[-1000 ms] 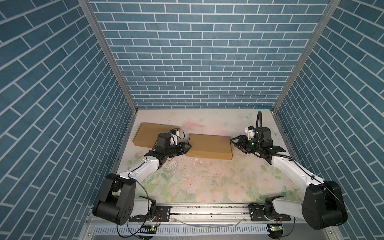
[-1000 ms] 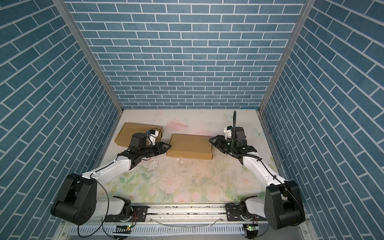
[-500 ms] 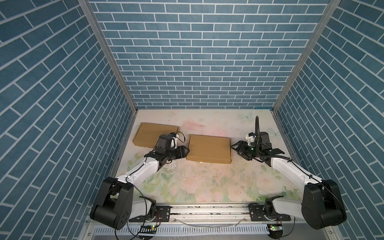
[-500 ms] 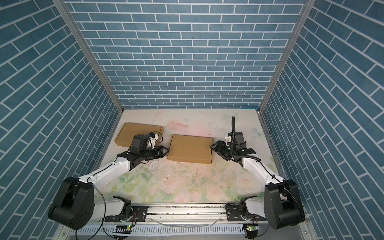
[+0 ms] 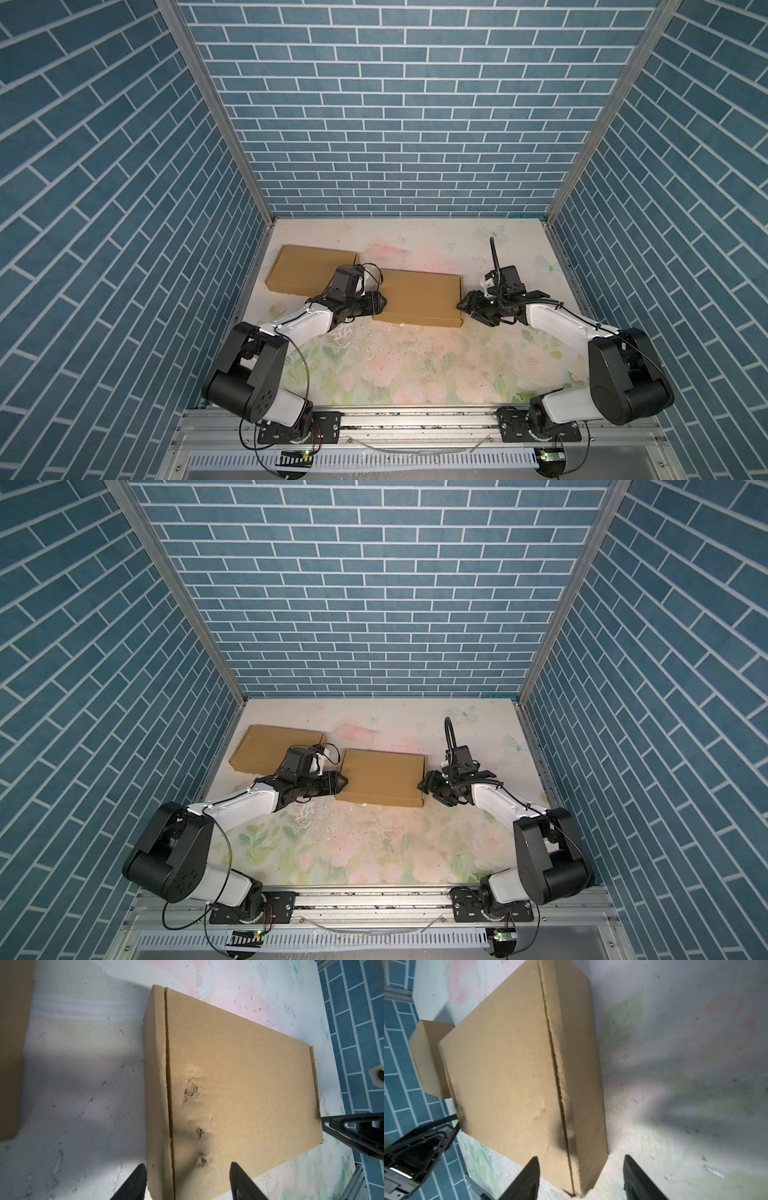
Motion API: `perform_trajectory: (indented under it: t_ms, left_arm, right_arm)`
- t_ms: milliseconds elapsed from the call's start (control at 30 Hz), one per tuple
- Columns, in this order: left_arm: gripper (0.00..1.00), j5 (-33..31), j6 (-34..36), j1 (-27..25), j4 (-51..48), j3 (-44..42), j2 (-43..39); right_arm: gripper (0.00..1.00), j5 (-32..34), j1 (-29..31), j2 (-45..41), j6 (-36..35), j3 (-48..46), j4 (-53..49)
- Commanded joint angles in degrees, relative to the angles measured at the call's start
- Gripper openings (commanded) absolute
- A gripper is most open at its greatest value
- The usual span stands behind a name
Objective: Fold the paper box
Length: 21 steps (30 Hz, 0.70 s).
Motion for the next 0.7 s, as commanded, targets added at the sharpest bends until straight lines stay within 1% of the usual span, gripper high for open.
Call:
perform_trajectory:
  t_ms: [0, 100, 167, 267, 533, 667]
  left_arm:
    - [0.64, -0.23, 0.17, -0.82, 1.79, 1.63, 1.7]
    - [0.63, 0.9, -0.87, -1.34, 3.55, 2.32, 3.69]
    - [0.61, 1.83, -1.99, -1.54, 5.25, 2.98, 5.3]
    - [0.59, 2.61, -2.4, -1.54, 6.21, 5.07, 7.62]
    - [0.6, 1.44, 0.11, -1.41, 3.81, 12.73, 12.42]
    - [0.61, -0.07, 1.37, -1.43, 2.9, 14.95, 13.89]
  right_arm:
    - [0.6, 2.97, 1.08, 2.32, -4.24, 4.66, -1.72]
    - [0.53, 2.66, 2.22, 5.29, -5.22, 8.04, -2.1]
    - [0.46, 2.06, 2.6, 7.31, -5.35, 10.38, -2.07]
    - [0.39, 2.23, 2.54, 8.97, -5.54, 12.75, -1.4]
    - [0.36, 2.43, 1.26, 15.09, -7.52, 21.1, -2.34]
    - [0.36, 2.54, 0.47, 17.56, -8.09, 23.92, -2.13]
